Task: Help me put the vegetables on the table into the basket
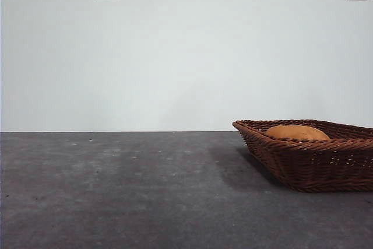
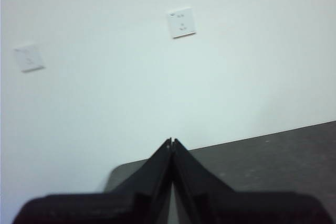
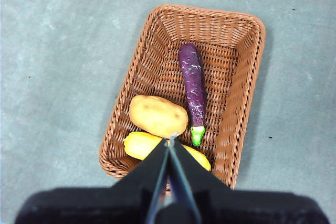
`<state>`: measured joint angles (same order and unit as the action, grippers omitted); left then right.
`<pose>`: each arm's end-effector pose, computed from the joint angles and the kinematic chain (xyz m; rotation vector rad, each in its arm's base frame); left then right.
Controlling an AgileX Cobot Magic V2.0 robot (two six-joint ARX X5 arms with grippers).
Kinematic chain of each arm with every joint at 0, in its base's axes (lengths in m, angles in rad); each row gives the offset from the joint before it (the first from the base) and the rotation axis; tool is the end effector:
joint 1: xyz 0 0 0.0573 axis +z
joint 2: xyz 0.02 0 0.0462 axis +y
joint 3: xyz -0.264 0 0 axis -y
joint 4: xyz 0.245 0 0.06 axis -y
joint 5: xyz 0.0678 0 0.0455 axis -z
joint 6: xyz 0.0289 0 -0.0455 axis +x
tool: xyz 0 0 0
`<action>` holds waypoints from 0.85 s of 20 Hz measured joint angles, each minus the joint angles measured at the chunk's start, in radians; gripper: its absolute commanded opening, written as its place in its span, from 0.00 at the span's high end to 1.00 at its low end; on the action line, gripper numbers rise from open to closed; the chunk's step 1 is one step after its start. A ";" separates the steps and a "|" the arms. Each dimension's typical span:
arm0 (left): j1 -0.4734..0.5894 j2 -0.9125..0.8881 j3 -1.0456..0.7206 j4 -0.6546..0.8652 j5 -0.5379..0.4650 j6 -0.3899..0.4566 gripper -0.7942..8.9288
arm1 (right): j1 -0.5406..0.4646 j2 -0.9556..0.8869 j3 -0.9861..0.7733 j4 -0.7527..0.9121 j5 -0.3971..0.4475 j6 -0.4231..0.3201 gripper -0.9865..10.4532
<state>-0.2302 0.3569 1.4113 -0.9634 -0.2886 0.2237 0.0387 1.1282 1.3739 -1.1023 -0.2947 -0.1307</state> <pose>-0.0599 0.0225 0.4471 0.2001 -0.0810 0.0679 0.1920 0.0158 0.3877 -0.0118 0.8306 0.3675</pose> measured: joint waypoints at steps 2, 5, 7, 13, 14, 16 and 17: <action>0.042 -0.103 -0.130 0.059 0.000 0.020 0.92 | 0.000 0.000 0.000 0.000 0.000 0.000 0.91; 0.100 -0.255 -0.393 0.267 0.008 0.028 0.92 | 0.000 0.000 0.000 0.000 0.000 0.000 0.91; 0.143 -0.301 -0.589 0.439 0.073 0.026 0.92 | 0.000 0.000 0.000 0.000 0.000 0.000 0.91; 0.222 -0.322 -1.115 0.872 0.330 -0.111 0.92 | 0.000 0.000 0.000 0.000 0.000 0.000 0.91; 0.225 -0.332 -1.169 0.886 0.331 -0.148 0.92 | 0.000 0.000 0.000 0.000 0.000 0.000 0.91; 0.229 -0.348 -1.254 0.888 0.335 -0.203 0.92 | 0.000 0.000 0.000 0.000 0.000 0.000 0.91; 0.229 -0.348 -1.284 0.887 0.336 -0.219 0.92 | 0.000 0.000 0.000 0.000 0.000 0.000 0.91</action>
<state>-0.0013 0.0086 0.1268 -0.0761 0.0475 0.0044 0.0391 1.1282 1.3739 -1.1023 -0.2947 -0.1307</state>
